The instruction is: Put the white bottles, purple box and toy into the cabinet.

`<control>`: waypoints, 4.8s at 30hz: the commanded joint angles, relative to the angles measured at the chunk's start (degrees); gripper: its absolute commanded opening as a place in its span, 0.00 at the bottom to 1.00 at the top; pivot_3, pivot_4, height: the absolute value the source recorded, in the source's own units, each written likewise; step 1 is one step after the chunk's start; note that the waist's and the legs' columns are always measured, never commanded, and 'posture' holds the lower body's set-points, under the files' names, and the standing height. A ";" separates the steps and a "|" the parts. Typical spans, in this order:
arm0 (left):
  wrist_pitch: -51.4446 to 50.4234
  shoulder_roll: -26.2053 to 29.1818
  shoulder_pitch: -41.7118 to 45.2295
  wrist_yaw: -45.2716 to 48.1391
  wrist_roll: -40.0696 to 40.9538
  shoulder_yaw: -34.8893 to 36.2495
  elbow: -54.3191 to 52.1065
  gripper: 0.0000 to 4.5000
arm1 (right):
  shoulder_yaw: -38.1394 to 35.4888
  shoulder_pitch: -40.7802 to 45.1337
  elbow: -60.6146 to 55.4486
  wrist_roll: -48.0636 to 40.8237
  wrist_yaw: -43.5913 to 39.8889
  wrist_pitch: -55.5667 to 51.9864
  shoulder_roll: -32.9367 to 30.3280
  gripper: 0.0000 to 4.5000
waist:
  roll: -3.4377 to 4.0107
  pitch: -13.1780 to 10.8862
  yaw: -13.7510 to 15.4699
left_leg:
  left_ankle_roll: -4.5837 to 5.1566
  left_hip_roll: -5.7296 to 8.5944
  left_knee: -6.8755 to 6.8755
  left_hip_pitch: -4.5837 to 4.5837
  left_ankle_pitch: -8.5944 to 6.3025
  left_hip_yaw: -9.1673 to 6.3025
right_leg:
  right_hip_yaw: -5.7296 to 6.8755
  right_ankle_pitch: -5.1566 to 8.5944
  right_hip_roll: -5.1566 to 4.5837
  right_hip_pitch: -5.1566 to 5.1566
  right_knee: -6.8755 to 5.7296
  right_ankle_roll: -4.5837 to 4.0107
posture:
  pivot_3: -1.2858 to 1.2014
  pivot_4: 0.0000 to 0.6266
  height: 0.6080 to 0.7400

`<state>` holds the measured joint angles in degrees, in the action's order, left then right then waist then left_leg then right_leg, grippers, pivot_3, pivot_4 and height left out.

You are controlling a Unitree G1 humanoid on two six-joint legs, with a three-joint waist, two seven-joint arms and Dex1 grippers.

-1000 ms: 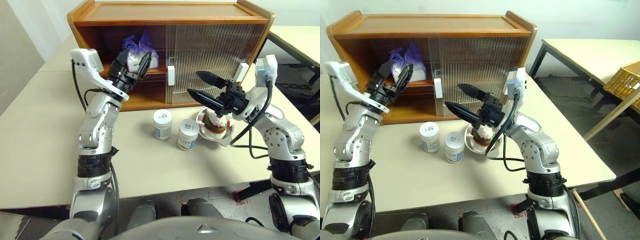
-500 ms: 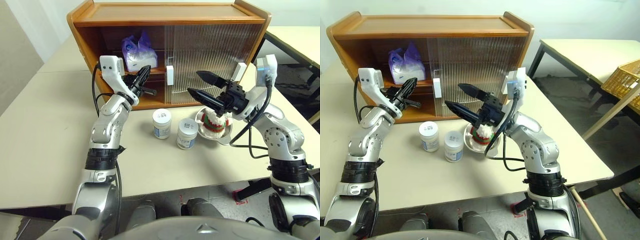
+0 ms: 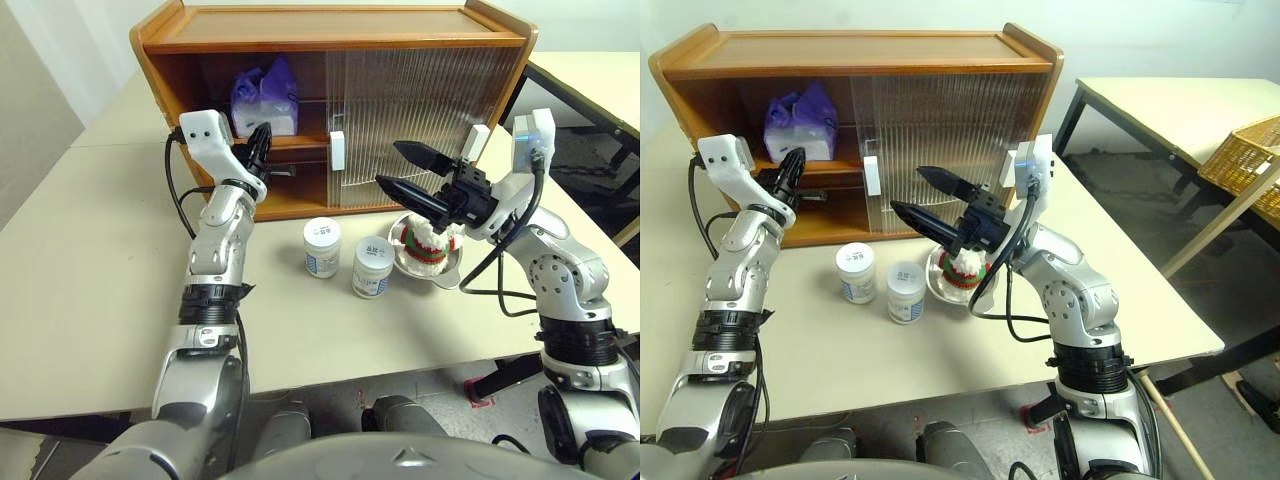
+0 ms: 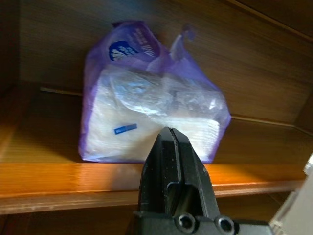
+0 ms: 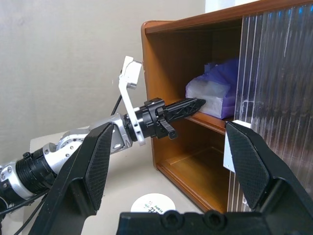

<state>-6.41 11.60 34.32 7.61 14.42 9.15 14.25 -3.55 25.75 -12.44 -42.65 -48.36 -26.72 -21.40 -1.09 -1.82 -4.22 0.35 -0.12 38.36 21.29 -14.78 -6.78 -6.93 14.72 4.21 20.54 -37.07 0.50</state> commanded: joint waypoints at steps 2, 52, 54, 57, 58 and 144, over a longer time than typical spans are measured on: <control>1.40 -0.80 1.24 -0.13 -0.40 0.62 2.73 0.00 | -0.56 -0.12 -0.18 0.43 0.06 0.35 -0.54 1.00 | 0.00 0.00 -0.06 | 0.02 0.01 0.03 0.00 0.02 0.02 | -0.02 0.00 0.00 -0.01 0.00 0.00 | 0.46 0.03 1.00; 16.64 11.13 -25.17 49.24 2.34 -10.27 2.87 0.99 | -0.19 1.13 0.11 0.21 -0.68 -0.47 -0.90 1.00 | 0.58 0.48 -0.46 | 0.12 -0.42 -0.36 0.87 0.09 -0.20 | -0.08 -0.52 -0.10 1.20 -0.10 -1.01 | 0.46 0.04 1.00; 17.15 9.82 -24.08 48.89 2.09 -10.80 4.25 0.99 | -0.18 1.02 -0.08 0.17 -0.51 -0.53 -0.91 1.00 | 0.60 0.49 -0.45 | 0.14 -0.42 -0.36 0.86 0.11 -0.20 | -0.08 -0.50 -0.11 1.18 -0.10 -0.94 | 0.46 0.04 1.00; 17.86 8.56 -23.20 48.44 1.62 -11.33 5.62 0.99 | -0.21 0.81 -0.44 0.09 -0.28 -0.61 -0.94 1.00 | 0.60 0.49 -0.56 | 0.16 -0.40 -0.34 0.85 0.13 -0.19 | -0.08 -0.49 -0.11 1.16 -0.10 -0.79 | 0.46 0.04 1.00; 18.07 8.30 -23.08 48.29 1.46 -11.36 6.08 0.99 | -0.25 0.73 -0.52 0.08 -0.19 -0.62 -0.95 1.00 | 0.60 0.49 -0.60 | 0.16 -0.40 -0.34 0.85 0.13 -0.19 | -0.08 -0.48 -0.10 1.15 -0.10 -0.73 | 0.46 0.04 1.00; 31.75 -0.96 9.87 -1.32 -7.54 1.95 49.27 0.99 | -0.44 -0.24 -2.07 -0.52 1.00 -1.12 -2.01 1.00 | 0.43 0.32 -1.94 | 0.28 0.51 -0.18 0.61 0.31 -0.11 | -0.19 -0.79 -0.05 0.37 0.85 0.84 | 0.45 0.05 1.00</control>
<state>24.16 11.13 45.47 5.40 6.60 10.53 64.82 -3.64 25.58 -14.07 -42.87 -47.40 -27.44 -23.26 -0.66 -1.51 -6.16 0.63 0.40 38.18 21.90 -14.47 -6.88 -7.12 13.94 4.15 20.90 -36.22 1.35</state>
